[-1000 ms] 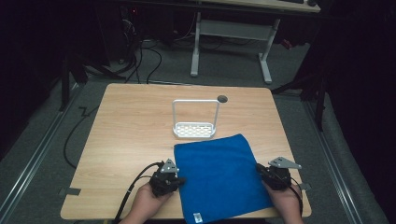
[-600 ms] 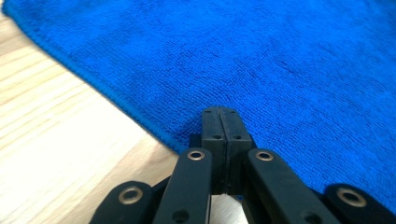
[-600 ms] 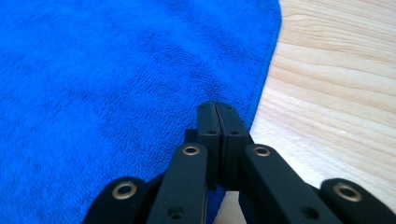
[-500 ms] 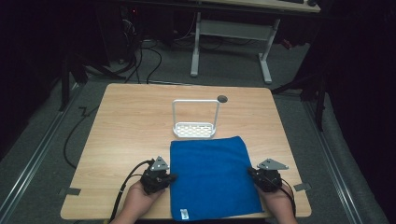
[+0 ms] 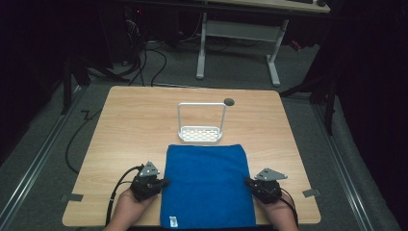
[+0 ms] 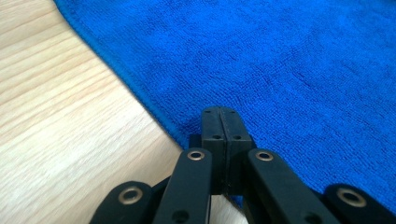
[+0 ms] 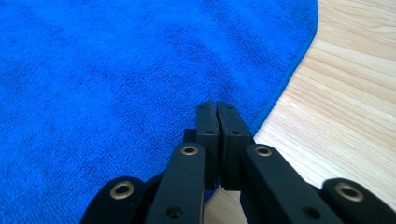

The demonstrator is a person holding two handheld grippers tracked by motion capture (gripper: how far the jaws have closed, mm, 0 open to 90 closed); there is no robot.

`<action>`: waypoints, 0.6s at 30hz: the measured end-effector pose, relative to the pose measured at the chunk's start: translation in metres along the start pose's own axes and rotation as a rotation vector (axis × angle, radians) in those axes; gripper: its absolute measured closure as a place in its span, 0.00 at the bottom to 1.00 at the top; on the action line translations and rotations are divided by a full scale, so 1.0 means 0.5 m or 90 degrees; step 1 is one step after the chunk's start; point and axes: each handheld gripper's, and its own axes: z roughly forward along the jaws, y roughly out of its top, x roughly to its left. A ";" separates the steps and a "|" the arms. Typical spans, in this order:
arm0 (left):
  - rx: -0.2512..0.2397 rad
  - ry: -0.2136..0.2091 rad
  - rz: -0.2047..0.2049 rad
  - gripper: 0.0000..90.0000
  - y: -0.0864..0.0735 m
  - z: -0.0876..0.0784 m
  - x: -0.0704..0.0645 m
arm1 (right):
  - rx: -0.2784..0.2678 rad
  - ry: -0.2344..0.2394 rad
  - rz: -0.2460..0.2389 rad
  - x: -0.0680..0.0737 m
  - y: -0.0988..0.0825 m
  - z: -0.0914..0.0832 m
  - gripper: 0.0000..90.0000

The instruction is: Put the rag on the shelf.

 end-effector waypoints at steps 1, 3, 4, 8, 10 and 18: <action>0.001 0.002 0.001 1.00 -0.003 -0.004 0.001 | -0.001 0.005 -0.006 0.003 0.001 0.002 0.98; 0.001 0.002 -0.002 1.00 -0.007 -0.009 0.004 | -0.001 0.009 -0.012 0.008 0.003 0.004 0.97; -0.001 0.003 -0.009 1.00 -0.010 -0.011 0.006 | -0.001 0.009 -0.015 0.009 0.004 0.004 0.97; 0.000 0.007 -0.011 1.00 -0.011 -0.013 0.008 | -0.003 0.013 -0.019 0.011 0.005 0.006 0.97; 0.001 0.008 -0.010 1.00 -0.010 -0.013 0.007 | -0.003 0.015 -0.018 0.010 0.005 0.006 0.96; -0.003 0.011 -0.012 1.00 -0.009 -0.011 0.007 | -0.004 0.019 -0.021 0.010 0.005 0.006 0.95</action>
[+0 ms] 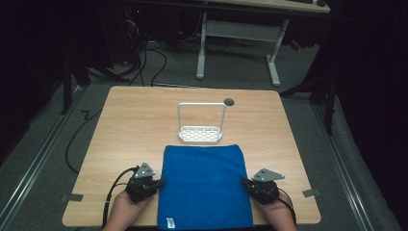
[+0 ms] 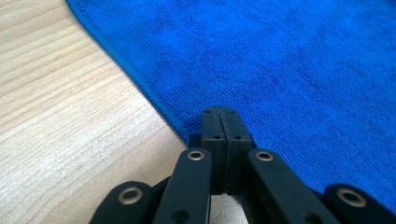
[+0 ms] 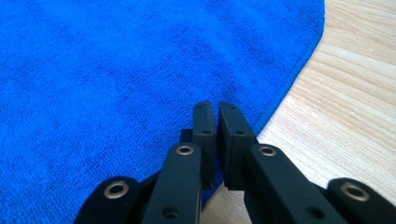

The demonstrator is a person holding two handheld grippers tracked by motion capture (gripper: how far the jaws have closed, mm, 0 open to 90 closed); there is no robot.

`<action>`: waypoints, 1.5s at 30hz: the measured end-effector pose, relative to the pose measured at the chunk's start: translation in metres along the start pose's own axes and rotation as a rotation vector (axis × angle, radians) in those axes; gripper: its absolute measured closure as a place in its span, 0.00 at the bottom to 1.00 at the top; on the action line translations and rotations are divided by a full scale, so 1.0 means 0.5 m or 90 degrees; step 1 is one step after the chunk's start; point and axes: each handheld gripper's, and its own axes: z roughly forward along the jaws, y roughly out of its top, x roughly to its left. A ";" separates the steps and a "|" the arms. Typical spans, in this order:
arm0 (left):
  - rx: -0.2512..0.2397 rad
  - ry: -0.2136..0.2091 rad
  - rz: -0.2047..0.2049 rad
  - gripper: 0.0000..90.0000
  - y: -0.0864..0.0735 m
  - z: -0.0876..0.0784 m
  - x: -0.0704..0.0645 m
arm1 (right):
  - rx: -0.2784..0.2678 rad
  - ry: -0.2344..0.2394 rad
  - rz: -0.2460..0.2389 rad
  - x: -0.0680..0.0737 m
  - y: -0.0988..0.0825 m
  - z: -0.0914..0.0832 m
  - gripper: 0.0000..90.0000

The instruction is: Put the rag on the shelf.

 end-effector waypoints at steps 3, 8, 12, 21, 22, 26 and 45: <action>0.001 0.006 -0.001 0.97 0.004 0.002 0.000 | -0.002 0.004 -0.001 0.000 0.000 0.000 0.90; -0.023 0.018 0.003 0.91 0.009 0.002 -0.003 | -0.022 -0.004 0.003 -0.007 0.003 -0.005 0.84; -0.060 0.042 -0.001 0.87 0.016 -0.005 0.002 | -0.034 -0.013 0.008 -0.014 0.003 -0.011 0.81; -0.117 0.104 -0.004 0.78 0.057 0.020 0.019 | -0.073 -0.029 0.029 -0.031 0.005 -0.025 0.79; -0.118 0.113 0.002 0.78 0.063 0.025 0.023 | -0.075 -0.030 0.029 -0.032 0.005 -0.026 0.78; -0.126 0.133 -0.010 0.79 0.088 0.053 0.054 | -0.074 -0.029 0.029 -0.033 0.004 -0.025 0.78; -0.118 0.145 -0.097 0.72 0.120 0.103 0.132 | -0.099 -0.068 0.076 -0.087 0.086 0.037 0.79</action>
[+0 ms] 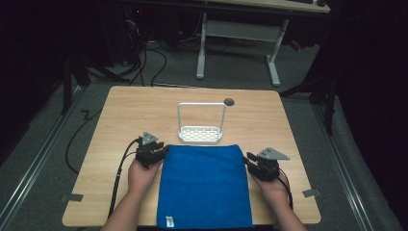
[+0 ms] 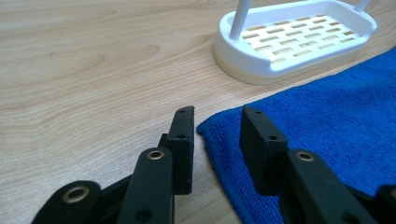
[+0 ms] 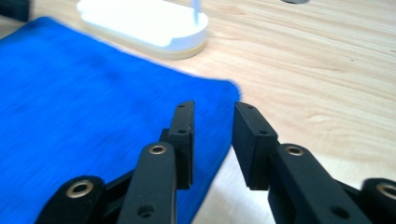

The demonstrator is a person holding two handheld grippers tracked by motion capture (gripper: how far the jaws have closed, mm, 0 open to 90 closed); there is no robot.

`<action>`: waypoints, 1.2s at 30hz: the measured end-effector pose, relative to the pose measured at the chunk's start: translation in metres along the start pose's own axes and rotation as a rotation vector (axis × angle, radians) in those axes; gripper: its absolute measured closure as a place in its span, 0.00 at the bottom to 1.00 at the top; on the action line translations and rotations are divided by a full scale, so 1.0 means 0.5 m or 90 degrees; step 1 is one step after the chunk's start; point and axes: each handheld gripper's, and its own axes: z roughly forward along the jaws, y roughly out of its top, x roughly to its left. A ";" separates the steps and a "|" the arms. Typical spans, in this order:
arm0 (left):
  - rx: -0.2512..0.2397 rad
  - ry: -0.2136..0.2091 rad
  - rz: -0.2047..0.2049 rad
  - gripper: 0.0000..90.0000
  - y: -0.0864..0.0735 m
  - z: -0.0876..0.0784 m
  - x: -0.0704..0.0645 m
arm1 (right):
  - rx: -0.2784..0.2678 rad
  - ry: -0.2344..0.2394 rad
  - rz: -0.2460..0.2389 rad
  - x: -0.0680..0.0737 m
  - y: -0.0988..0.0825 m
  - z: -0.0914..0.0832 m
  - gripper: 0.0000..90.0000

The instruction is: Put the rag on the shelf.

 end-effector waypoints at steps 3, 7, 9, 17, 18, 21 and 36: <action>0.006 -0.002 -0.002 0.72 0.002 0.002 0.001 | 0.014 -0.021 0.018 -0.019 0.017 0.031 0.80; 0.043 -0.001 0.027 0.71 0.006 0.015 -0.009 | 0.043 -0.033 0.030 -0.031 0.026 0.076 0.80; 0.040 -0.006 0.014 0.72 0.006 0.015 -0.005 | 0.046 -0.031 0.044 -0.032 0.027 0.089 0.79; 0.039 0.001 0.008 0.81 0.007 0.016 -0.006 | 0.071 -0.023 0.058 -0.034 0.029 0.119 0.78; 0.041 0.001 0.010 0.83 0.007 0.016 -0.006 | 0.082 -0.024 0.050 -0.029 0.029 0.122 0.78; 0.041 0.000 0.004 0.87 0.006 0.016 -0.005 | 0.082 -0.036 0.041 -0.022 0.029 0.122 0.81; 0.019 0.010 0.066 0.99 -0.001 0.003 -0.023 | 0.020 -0.017 0.012 0.003 0.024 0.084 0.98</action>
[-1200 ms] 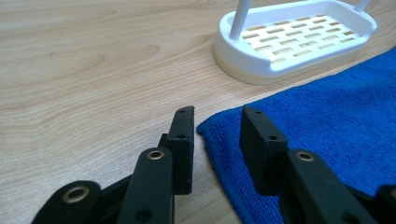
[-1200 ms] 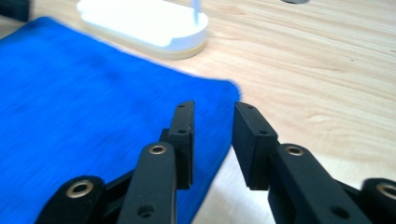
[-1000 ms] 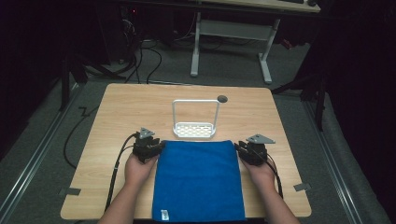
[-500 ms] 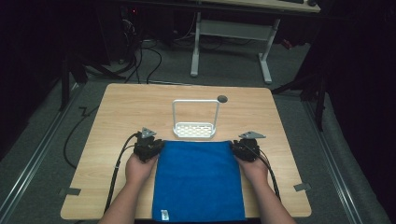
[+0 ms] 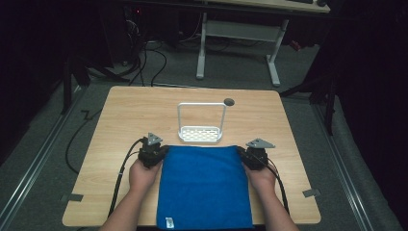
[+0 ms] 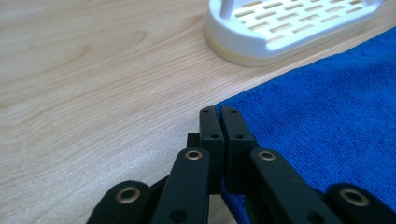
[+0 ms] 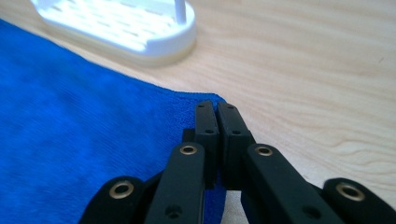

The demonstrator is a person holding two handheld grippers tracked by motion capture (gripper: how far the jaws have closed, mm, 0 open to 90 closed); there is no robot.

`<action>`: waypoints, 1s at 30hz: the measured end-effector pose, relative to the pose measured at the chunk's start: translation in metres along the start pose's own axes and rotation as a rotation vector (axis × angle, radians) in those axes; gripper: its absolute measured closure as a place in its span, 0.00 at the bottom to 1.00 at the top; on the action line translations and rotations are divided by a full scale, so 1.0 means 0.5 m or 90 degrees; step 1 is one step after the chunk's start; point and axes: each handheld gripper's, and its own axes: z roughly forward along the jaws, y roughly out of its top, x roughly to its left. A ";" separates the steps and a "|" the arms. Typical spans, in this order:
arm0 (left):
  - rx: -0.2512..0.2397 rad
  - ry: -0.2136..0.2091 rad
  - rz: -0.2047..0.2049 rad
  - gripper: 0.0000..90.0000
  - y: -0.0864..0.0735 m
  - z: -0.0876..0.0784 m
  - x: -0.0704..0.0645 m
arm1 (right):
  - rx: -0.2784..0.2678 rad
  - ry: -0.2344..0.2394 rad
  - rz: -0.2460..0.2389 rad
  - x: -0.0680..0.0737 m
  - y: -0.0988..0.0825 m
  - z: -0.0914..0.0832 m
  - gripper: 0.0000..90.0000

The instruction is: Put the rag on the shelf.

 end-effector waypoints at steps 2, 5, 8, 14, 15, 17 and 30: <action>-0.026 -0.002 0.006 0.99 -0.004 -0.009 -0.002 | -0.017 -0.001 0.001 0.002 0.002 -0.014 0.98; -0.062 -0.024 0.022 0.99 -0.010 -0.024 -0.008 | -0.041 -0.002 0.004 0.004 0.002 -0.032 0.98; -0.096 -0.033 0.009 0.99 -0.015 -0.042 -0.006 | -0.055 -0.005 -0.002 0.006 0.002 -0.047 0.98; -0.137 -0.038 -0.014 0.99 -0.014 -0.062 -0.008 | -0.093 -0.009 -0.007 0.022 0.009 -0.081 0.98; -0.144 -0.036 -0.013 0.99 -0.013 -0.066 -0.009 | -0.099 -0.011 -0.011 0.026 0.010 -0.086 0.98; -0.160 -0.032 -0.009 0.99 -0.009 -0.076 -0.013 | -0.112 -0.012 -0.011 0.031 0.012 -0.094 0.98; -0.247 -0.035 -0.011 0.99 0.013 -0.148 -0.027 | -0.194 -0.004 -0.025 0.049 0.037 -0.143 0.98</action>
